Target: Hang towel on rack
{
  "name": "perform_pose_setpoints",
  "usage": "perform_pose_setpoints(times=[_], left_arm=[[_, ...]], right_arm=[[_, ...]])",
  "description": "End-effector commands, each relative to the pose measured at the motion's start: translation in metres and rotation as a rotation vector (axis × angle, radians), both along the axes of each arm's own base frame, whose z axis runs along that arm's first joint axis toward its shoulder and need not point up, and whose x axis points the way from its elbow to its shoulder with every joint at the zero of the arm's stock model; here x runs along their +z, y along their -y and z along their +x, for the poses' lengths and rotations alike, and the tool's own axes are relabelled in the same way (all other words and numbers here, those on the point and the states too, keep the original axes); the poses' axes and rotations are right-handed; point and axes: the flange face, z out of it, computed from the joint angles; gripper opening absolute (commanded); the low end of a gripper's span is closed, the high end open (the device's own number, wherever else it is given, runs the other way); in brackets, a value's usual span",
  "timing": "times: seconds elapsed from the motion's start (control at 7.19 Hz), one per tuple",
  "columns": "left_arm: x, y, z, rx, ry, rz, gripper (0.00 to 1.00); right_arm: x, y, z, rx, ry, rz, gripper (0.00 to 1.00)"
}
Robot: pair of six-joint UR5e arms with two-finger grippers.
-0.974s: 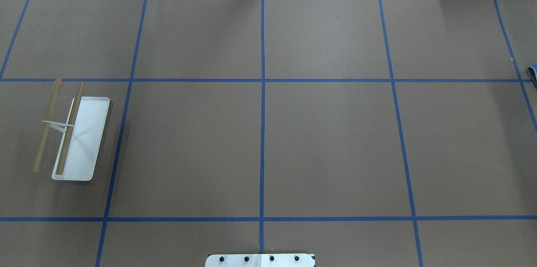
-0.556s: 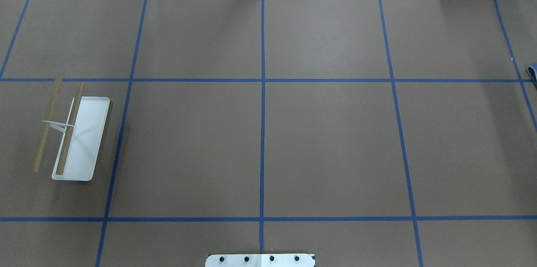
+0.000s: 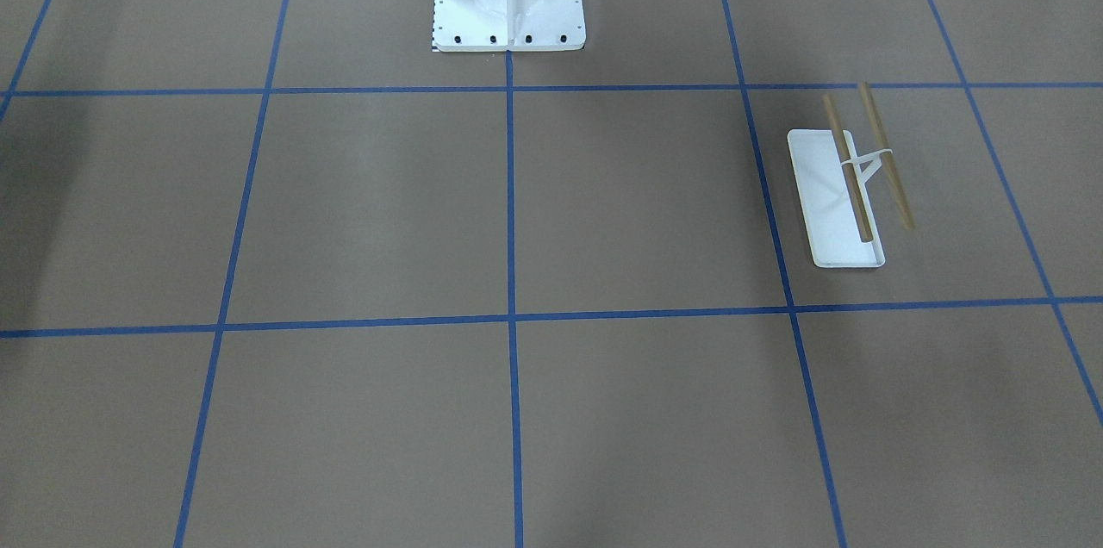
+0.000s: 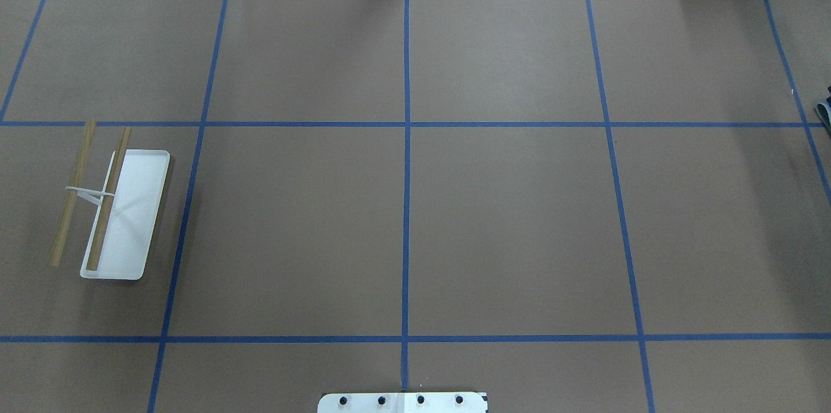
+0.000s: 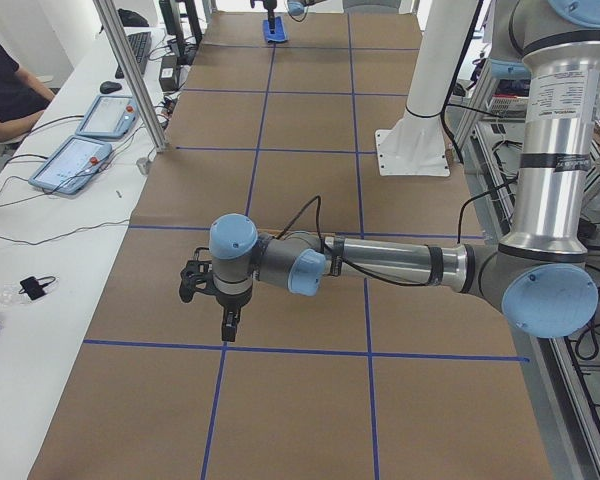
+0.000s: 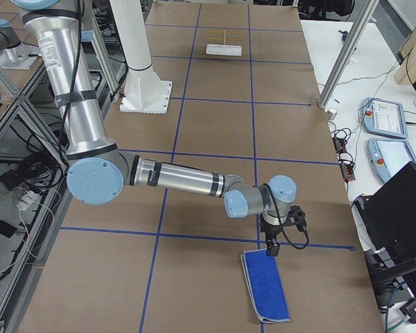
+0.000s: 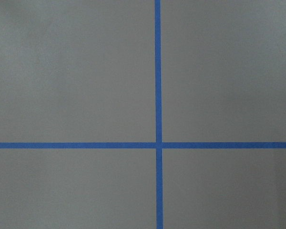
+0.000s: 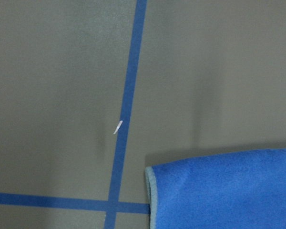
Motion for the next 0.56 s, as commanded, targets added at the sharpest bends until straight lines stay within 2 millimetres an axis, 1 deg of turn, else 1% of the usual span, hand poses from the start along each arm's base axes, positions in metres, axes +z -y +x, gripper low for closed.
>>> perform_pose_setpoints(times=[0.0,0.14,0.28,0.42], left_arm=[[0.000,0.000,0.000,0.000,0.000,0.001,0.98],[0.000,0.000,0.000,0.000,0.000,0.001,0.98],[-0.001,0.002,0.000,0.000,0.000,0.002,0.98],[-0.003,0.003,0.000,0.000,0.000,0.005,0.98]], right_arm=[[0.002,-0.001,-0.030,-0.028,-0.001,-0.002,1.00],[0.007,-0.002,-0.034,-0.035,-0.008,-0.010,1.00],[0.018,-0.004,-0.033,-0.036,-0.017,-0.029,1.00],[0.024,-0.003,-0.033,-0.039,-0.021,-0.040,1.00]])
